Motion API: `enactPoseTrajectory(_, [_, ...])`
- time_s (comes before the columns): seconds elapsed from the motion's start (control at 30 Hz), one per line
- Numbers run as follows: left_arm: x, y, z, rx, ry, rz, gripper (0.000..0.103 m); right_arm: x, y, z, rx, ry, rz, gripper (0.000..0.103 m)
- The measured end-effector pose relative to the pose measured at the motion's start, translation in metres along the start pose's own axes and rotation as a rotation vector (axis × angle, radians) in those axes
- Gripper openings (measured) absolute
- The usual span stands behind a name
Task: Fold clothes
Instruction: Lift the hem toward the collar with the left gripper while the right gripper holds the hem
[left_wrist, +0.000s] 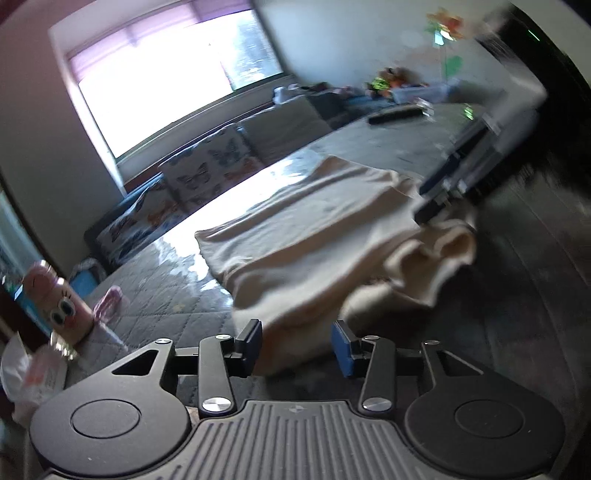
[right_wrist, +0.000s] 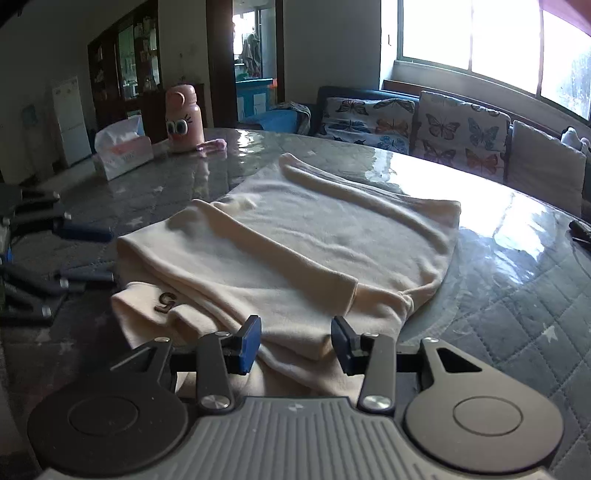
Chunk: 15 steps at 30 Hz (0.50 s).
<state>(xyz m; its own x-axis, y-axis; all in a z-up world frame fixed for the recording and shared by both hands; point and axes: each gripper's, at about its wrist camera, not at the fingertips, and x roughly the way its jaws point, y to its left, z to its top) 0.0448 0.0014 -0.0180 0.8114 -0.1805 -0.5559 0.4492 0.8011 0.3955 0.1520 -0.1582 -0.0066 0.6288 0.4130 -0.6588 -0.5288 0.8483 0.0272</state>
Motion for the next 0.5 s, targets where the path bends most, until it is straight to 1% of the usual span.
enactPoseTrajectory(0.03, [0.0, -0.005, -0.001, 0.024, -0.003, -0.007, 0.045, -0.002, 0.0, -0.001, -0.001, 0.001, 0.0, 0.042])
enactPoseTrajectory(0.13, [0.002, -0.02, -0.002, 0.097, -0.028, -0.01, 0.045, -0.012, -0.001, -0.004, -0.012, 0.003, -0.002, 0.051])
enactPoseTrajectory(0.23, [0.006, -0.029, 0.001, 0.131, -0.067, -0.021, 0.045, -0.022, -0.001, -0.007, -0.047, 0.002, 0.001, 0.052])
enactPoseTrajectory(0.3, [0.009, -0.03, 0.003, 0.124, -0.08, -0.037, 0.032, -0.029, 0.001, -0.01, -0.077, 0.006, 0.007, 0.054])
enactPoseTrajectory(0.33, [0.011, -0.029, 0.005, 0.114, -0.083, -0.044, 0.019, -0.031, 0.002, -0.011, -0.088, 0.007, 0.011, 0.055])
enactPoseTrajectory(0.4, [0.013, -0.023, 0.01, 0.073, -0.092, -0.05, 0.015, -0.036, 0.004, -0.014, -0.123, 0.012, 0.023, 0.056])
enactPoseTrajectory(0.43, [0.013, -0.018, 0.013, 0.048, -0.097, -0.051, 0.013, -0.038, 0.007, -0.016, -0.146, 0.012, 0.029, 0.06])
enactPoseTrajectory(0.47, [0.014, -0.013, 0.016, 0.023, -0.102, -0.051, 0.011, -0.039, 0.009, -0.017, -0.164, 0.012, 0.036, 0.068])
enactPoseTrajectory(0.5, [0.016, -0.008, 0.02, -0.002, -0.105, -0.053, 0.011, -0.039, 0.012, -0.018, -0.181, 0.011, 0.047, 0.07])
